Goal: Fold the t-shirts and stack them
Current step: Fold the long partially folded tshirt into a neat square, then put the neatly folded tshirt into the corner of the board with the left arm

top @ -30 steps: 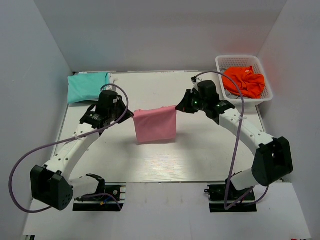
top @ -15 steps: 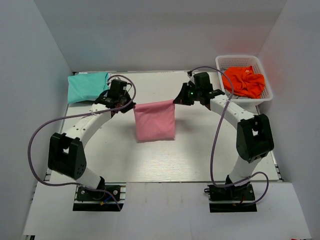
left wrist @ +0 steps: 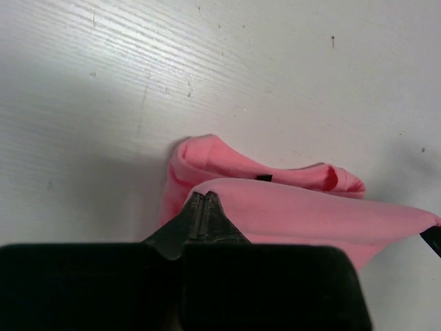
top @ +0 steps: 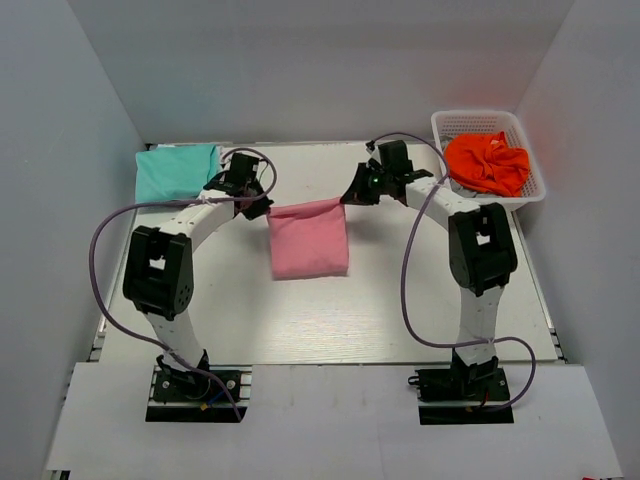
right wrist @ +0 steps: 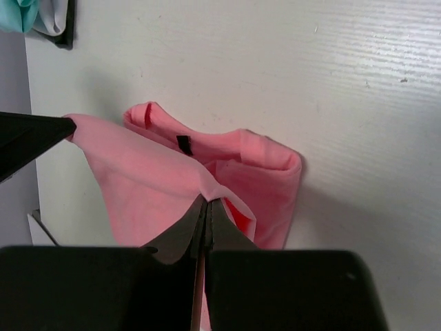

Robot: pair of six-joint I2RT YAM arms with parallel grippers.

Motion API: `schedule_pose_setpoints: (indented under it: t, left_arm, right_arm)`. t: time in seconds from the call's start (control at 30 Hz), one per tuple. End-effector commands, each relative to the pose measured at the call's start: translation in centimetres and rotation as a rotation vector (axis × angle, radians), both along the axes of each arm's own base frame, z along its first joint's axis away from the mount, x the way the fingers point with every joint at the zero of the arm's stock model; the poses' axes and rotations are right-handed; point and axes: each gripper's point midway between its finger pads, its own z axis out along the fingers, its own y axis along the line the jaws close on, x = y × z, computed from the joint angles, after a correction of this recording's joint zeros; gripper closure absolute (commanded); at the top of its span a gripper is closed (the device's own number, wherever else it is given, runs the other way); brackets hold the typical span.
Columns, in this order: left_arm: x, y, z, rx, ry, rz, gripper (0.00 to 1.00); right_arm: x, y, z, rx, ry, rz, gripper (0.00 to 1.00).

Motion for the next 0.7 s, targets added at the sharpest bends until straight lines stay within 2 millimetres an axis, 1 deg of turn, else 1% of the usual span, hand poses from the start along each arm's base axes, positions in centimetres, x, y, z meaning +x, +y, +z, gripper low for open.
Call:
schedule_pose_setpoints:
  t: [0.0,0.03,0.07,0.1,0.13,0.17,0.2,0.23,0.27,0.3,0.33,0.37,0.4,0.43,0.47,0.5,0.53,0.57,0.63,0.67]
  left_arm:
    - [2.7,0.1,1.8,-0.008,-0.072,-0.006,1.00]
    - [3.1,0.2,1.1,0.003,-0.062,0.001,0.92]
    - [3.5,0.6,1.6,0.012,-0.061,0.001,0.71]
    - [3.7,0.5,1.7,0.014,-0.056,0.001,0.13]
    - [4.4,1.0,3.0,0.020,-0.077,0.000,0.00]
    - [4.4,0.8,3.3,0.012,-0.077,-0.007,0.00]
    - [4.3,0.7,3.3,0.015,-0.077,-0.025,0.00]
    - [4.2,0.5,4.1,0.010,-0.093,-0.041,0.00]
    - [4.0,-0.1,4.9,-0.002,-0.106,-0.057,0.00]
    - [3.5,-0.2,5.8,-0.012,-0.128,-0.074,0.00]
    - [2.7,-0.5,5.4,-0.005,-0.124,-0.091,0.00]
    - [2.2,-0.6,5.4,-0.016,-0.126,-0.101,0.00]
    - [1.8,-1.7,5.8,-0.048,-0.144,-0.137,0.00]
    - [1.2,-2.1,6.1,-0.070,-0.156,-0.168,0.00]
    - [-0.2,-2.3,4.5,-0.088,-0.109,-0.193,0.00]
    - [-0.6,-2.5,4.4,-0.104,-0.104,-0.189,0.00]
    - [-1.5,-2.2,2.8,-0.096,-0.061,-0.187,0.00]
    - [-1.9,-2.1,2.9,-0.096,-0.060,-0.187,0.00]
    - [-3.2,-1.8,2.3,-0.092,-0.038,-0.202,0.00]
    - [-4.3,-1.5,1.0,-0.085,-0.005,-0.201,0.00]
  right_arm:
    - [2.3,0.2,0.9,0.025,-0.040,-0.011,1.00]
    - [2.8,0.4,0.6,0.025,-0.042,-0.010,0.78]
    - [3.1,0.6,1.0,0.031,-0.046,-0.011,0.67]
    - [3.7,0.4,1.3,0.037,-0.046,-0.016,0.53]
    - [3.9,0.5,1.3,0.041,-0.040,-0.008,0.28]
    - [4.0,0.5,1.9,0.048,-0.040,-0.006,0.10]
    - [4.0,0.5,2.4,0.048,-0.046,-0.005,0.10]
    - [3.8,0.4,3.3,0.050,-0.060,-0.008,0.10]
    - [3.5,0.5,3.7,0.050,-0.070,-0.008,0.10]
    - [2.6,0.3,3.9,0.052,-0.081,-0.007,0.10]
    - [1.9,0.4,5.3,0.068,-0.102,-0.002,0.10]
    - [0.9,0.4,4.5,0.071,-0.093,0.007,0.10]
    - [0.0,0.9,5.9,0.103,-0.119,0.040,0.10]
    - [-1.4,1.1,5.8,0.107,-0.105,0.051,0.10]
    - [-2.3,1.2,5.3,0.118,-0.095,0.064,0.10]
    - [-3.0,1.4,5.7,0.126,-0.102,0.076,0.10]
    - [-4.5,1.5,4.7,0.122,-0.079,0.096,0.10]
    - [-5.0,1.5,4.6,0.114,-0.078,0.101,0.10]
    - [-5.8,1.1,5.7,0.106,-0.117,0.092,0.10]
    - [-6.9,0.6,4.0,0.084,-0.083,0.089,0.10]
